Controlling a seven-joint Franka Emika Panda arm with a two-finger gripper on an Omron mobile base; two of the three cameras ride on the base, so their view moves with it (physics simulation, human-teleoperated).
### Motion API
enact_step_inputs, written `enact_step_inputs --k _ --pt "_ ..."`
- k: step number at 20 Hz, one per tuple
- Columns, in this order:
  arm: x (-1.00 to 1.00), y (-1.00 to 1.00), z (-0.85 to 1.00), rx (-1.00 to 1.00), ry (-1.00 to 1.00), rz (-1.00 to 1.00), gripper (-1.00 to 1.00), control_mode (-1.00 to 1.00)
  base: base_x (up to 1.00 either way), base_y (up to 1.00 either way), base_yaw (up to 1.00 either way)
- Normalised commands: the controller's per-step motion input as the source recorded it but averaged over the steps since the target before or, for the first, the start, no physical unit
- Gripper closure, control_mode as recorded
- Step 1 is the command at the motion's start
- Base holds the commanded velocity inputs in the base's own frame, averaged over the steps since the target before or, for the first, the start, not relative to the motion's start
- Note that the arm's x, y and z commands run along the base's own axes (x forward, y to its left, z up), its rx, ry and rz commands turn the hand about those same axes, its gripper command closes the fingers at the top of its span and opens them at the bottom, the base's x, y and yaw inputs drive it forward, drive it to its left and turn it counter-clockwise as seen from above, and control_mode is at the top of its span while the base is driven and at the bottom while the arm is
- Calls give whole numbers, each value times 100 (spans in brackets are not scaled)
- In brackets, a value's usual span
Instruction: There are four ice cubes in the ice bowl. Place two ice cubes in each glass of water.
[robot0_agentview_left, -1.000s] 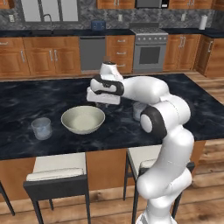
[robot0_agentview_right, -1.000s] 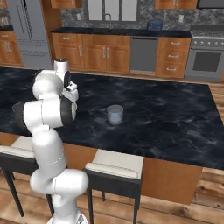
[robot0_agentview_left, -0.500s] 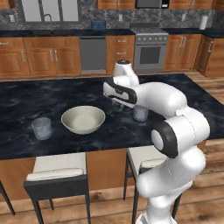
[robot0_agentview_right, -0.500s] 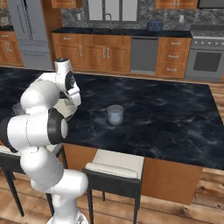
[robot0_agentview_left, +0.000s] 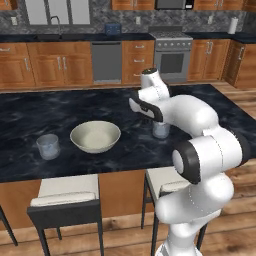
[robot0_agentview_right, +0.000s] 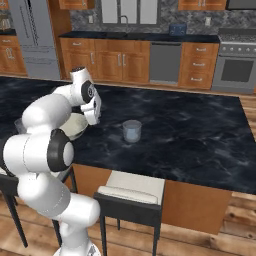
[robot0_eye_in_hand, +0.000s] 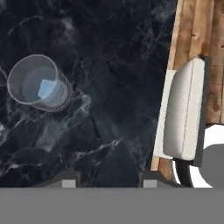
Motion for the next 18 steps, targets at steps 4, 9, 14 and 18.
enact_step_inputs --k 4,9,14,18 --pt "0 -82 0 0 0 -70 100 -100 0 0 0" --pt "0 -88 0 0 0 -49 100 -100 0 0 0" --pt "0 -41 0 6 -1 -25 100 -100 0 0 0" --pt "14 -2 0 6 -6 -3 100 -100 0 0 0"
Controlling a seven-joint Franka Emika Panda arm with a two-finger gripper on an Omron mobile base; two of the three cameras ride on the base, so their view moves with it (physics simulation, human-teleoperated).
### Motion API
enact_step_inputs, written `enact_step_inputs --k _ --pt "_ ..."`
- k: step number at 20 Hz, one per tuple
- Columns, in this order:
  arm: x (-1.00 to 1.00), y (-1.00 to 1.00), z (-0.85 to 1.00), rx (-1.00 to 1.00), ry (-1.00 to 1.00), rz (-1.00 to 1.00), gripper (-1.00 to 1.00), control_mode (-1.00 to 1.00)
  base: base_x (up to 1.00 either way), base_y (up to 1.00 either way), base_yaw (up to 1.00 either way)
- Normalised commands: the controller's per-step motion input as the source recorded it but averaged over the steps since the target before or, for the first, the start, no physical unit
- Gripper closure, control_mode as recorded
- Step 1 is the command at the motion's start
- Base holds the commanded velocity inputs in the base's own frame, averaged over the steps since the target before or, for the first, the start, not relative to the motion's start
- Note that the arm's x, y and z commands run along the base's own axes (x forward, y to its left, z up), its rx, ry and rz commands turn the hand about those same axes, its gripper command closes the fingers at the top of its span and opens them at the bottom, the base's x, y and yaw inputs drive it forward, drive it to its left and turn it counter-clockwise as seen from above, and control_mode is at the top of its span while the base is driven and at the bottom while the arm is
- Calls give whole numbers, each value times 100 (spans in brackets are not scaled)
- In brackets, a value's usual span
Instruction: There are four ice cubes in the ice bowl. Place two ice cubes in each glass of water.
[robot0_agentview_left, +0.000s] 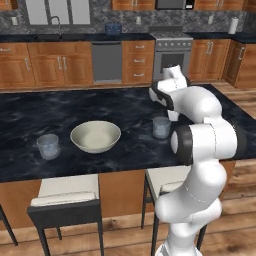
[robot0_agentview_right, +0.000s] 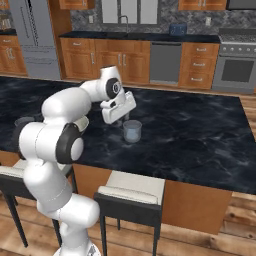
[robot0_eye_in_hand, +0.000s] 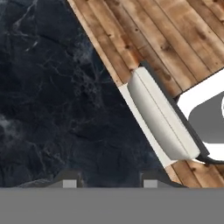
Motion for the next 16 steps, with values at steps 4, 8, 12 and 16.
enact_step_inputs --k 4,8,12,16 --pt "25 0 -5 3 -4 0 100 -100 0 0 0" --pt "26 -2 -25 0 -2 0 100 -100 0 0 0" --pt "29 0 -27 3 -2 0 100 -100 0 0 0" --pt "33 0 -12 7 -2 0 100 -100 0 0 0"
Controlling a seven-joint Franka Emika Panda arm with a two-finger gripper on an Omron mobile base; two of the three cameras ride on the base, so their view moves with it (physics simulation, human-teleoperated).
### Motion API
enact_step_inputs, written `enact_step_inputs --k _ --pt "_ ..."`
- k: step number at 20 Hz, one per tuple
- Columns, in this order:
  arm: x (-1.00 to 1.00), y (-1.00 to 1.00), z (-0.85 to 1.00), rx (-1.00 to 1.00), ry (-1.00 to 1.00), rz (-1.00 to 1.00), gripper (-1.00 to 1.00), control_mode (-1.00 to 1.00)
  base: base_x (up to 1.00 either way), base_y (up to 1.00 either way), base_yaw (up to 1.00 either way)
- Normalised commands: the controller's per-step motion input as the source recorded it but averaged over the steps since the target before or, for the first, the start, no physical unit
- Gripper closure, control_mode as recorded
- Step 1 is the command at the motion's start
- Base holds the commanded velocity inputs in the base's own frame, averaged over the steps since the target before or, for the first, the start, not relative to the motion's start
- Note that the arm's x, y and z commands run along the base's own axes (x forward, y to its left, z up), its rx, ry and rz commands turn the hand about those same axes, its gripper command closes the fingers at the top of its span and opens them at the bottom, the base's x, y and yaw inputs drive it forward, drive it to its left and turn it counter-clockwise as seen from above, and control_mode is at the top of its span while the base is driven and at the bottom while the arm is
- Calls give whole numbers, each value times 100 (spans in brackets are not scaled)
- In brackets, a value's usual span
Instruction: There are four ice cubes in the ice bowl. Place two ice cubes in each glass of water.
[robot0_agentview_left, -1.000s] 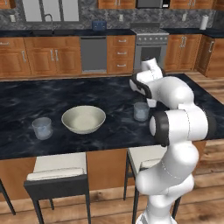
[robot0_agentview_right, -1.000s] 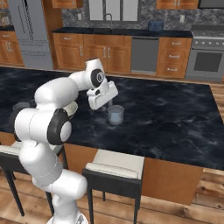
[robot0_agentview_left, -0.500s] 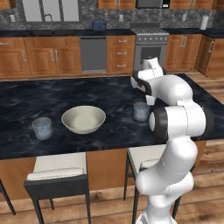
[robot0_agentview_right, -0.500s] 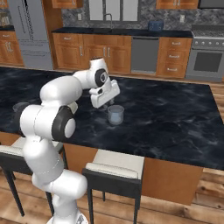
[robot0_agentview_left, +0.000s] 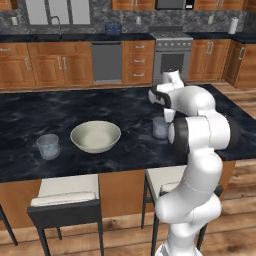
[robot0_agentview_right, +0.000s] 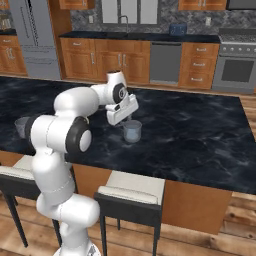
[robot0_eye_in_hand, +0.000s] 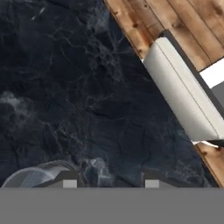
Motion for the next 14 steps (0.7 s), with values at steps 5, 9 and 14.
enact_step_inputs --k 5,9,14 --pt "29 -3 -10 9 -1 0 100 -100 0 0 0" --pt "28 -3 -17 6 0 0 100 -100 0 0 0" --pt "31 -1 -23 3 0 0 100 -100 0 0 0"
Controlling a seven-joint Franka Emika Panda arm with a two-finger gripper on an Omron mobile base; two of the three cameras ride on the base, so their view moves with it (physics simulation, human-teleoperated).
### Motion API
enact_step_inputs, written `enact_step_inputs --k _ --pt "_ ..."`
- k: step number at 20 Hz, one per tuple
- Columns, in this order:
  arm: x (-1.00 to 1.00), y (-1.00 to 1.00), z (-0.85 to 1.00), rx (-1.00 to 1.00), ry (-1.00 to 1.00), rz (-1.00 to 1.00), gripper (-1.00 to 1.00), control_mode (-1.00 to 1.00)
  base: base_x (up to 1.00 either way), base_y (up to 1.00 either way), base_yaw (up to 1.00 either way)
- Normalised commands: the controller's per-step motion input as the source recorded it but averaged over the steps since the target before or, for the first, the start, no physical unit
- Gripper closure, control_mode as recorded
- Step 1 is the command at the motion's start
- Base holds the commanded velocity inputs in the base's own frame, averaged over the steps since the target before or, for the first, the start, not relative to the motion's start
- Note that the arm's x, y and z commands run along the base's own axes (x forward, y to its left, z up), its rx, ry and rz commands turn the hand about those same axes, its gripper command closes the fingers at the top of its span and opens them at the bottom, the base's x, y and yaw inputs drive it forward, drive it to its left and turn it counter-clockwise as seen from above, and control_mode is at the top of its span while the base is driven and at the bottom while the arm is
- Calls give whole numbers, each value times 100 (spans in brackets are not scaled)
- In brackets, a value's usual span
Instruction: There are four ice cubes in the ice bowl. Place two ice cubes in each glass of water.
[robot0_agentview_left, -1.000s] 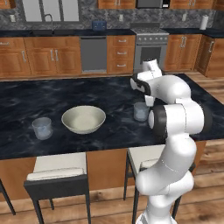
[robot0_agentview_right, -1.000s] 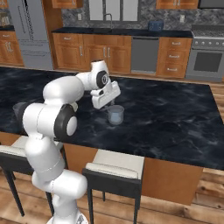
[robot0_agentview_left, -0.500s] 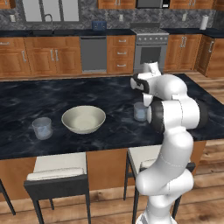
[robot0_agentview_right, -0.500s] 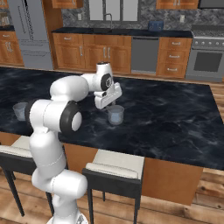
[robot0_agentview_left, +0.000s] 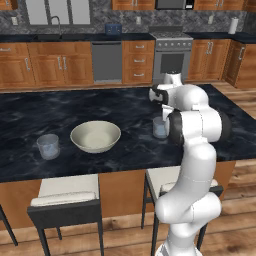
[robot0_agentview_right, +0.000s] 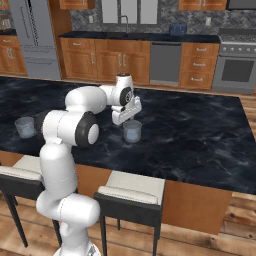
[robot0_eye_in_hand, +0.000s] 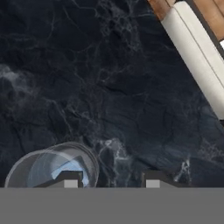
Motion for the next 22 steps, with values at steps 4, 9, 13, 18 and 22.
enact_step_inputs --k 4,9,13,18,22 --pt "35 -1 -24 1 0 0 100 -100 0 0 0" --pt "35 -6 -18 1 0 0 100 -100 0 0 0" --pt "31 -11 -16 1 0 0 100 -100 0 0 0" --pt "20 -9 -12 2 0 0 100 -100 0 0 0" --pt "17 -1 -16 0 0 0 100 -100 0 0 0"
